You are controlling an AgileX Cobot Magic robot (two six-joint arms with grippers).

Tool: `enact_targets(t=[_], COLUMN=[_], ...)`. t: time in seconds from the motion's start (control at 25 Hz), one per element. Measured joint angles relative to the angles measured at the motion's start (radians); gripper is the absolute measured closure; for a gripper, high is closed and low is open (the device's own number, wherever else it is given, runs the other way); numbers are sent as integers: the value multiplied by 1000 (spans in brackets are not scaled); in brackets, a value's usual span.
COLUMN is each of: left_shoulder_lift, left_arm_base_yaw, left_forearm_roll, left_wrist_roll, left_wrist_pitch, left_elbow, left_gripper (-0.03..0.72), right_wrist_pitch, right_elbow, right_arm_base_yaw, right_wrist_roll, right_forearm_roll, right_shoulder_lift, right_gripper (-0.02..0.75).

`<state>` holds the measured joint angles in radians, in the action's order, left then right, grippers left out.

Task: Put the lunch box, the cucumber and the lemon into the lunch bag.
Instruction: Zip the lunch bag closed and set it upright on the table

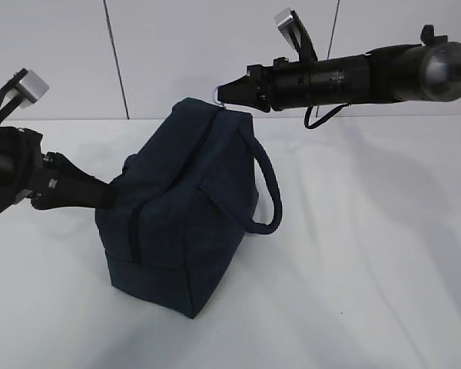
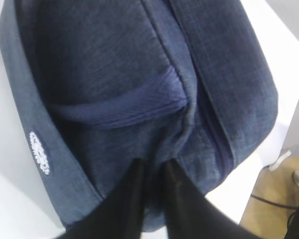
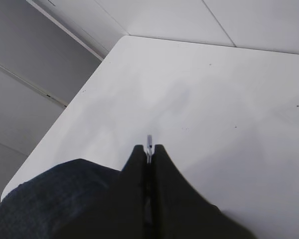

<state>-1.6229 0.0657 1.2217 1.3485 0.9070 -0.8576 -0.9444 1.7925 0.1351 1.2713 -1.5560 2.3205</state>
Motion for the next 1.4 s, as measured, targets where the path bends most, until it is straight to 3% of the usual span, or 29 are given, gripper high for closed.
enact_targets(t=[0.24, 0.36, 0.64, 1.04, 1.4], left_shoulder_lift=[43, 108, 200, -80, -266], left_arm_base_yaw=[-2, -2, -2, -2, 133], left_forearm_roll=[32, 23, -127, -171, -412], left_wrist_roll=[-55, -79, -277, -451, -655], left_wrist_pitch=[2, 15, -19, 56, 88], left_elbow=[0, -17, -197, -584, -827], left_gripper=[288, 215, 193, 250, 257], right_wrist_pitch=[-15, -15, -15, -15, -3], right_elbow=[0, 0, 0, 0, 0], right_arm_base_yaw=[0, 0, 0, -1, -1], right_wrist_roll=[21, 25, 25, 25, 33], right_forearm_roll=[-2, -2, -2, -2, -2], right_shoulder_lift=[0, 0, 0, 0, 0], right_gripper=[730, 730, 730, 730, 730])
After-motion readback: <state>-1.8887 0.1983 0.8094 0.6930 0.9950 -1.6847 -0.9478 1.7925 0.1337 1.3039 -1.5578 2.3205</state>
